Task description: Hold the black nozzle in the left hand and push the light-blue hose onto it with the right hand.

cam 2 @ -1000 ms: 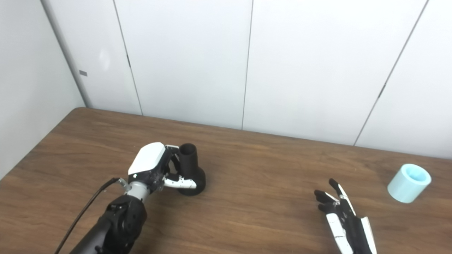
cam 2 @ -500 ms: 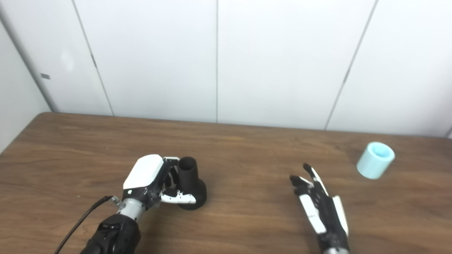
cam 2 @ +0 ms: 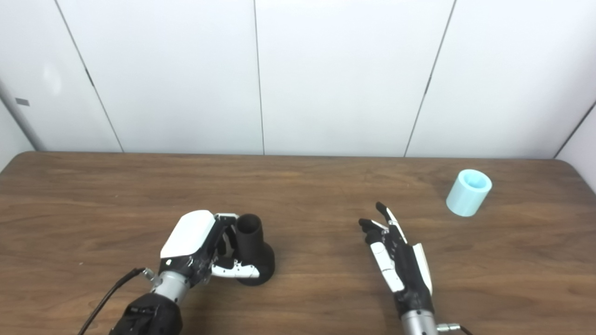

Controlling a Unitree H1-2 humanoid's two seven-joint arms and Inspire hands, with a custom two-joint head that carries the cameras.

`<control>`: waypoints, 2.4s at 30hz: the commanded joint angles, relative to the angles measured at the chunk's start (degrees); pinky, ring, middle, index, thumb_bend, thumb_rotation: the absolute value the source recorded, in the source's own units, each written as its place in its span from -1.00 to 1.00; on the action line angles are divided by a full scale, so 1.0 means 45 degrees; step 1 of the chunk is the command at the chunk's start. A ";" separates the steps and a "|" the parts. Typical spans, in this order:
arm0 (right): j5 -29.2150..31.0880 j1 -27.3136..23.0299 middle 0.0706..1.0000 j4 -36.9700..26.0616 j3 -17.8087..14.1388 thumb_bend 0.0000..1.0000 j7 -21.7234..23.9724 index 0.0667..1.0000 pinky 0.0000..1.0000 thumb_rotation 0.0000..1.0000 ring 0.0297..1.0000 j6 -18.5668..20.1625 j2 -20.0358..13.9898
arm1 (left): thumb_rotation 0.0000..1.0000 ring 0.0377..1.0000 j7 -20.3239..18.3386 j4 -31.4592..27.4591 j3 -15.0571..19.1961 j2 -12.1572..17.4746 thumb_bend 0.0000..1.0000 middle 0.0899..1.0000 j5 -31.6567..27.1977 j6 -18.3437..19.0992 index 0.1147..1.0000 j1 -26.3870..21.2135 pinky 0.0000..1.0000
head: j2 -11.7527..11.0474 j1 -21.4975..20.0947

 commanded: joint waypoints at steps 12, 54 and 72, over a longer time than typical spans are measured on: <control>0.0656 -0.0026 0.51 -0.1601 -0.0708 0.01 -0.0198 0.74 0.48 0.24 0.60 0.0835 -0.0197 | -1.00 -0.40 0.0023 0.0196 0.0159 0.0089 0.04 -0.31 0.0092 -0.1021 -0.11 0.0164 -0.47 | -0.0027 -0.1203; -0.9465 -0.7142 0.85 0.1979 0.1733 0.88 0.5034 0.73 0.91 -0.56 1.00 0.4583 -0.9843 | -1.00 -0.43 -0.1172 0.0298 0.1084 0.0746 0.05 -0.15 -0.0641 -0.1612 -0.16 0.0100 -0.61 | -0.0215 -0.4304; -0.8499 -0.7990 0.66 0.4501 0.2022 0.85 0.4305 0.68 0.39 -0.71 0.62 0.4355 -0.8885 | -1.00 -0.37 -0.1175 0.0402 0.1067 0.1189 0.04 -0.33 -0.0501 -0.1997 -0.12 0.0030 -0.49 | -0.0081 -0.4437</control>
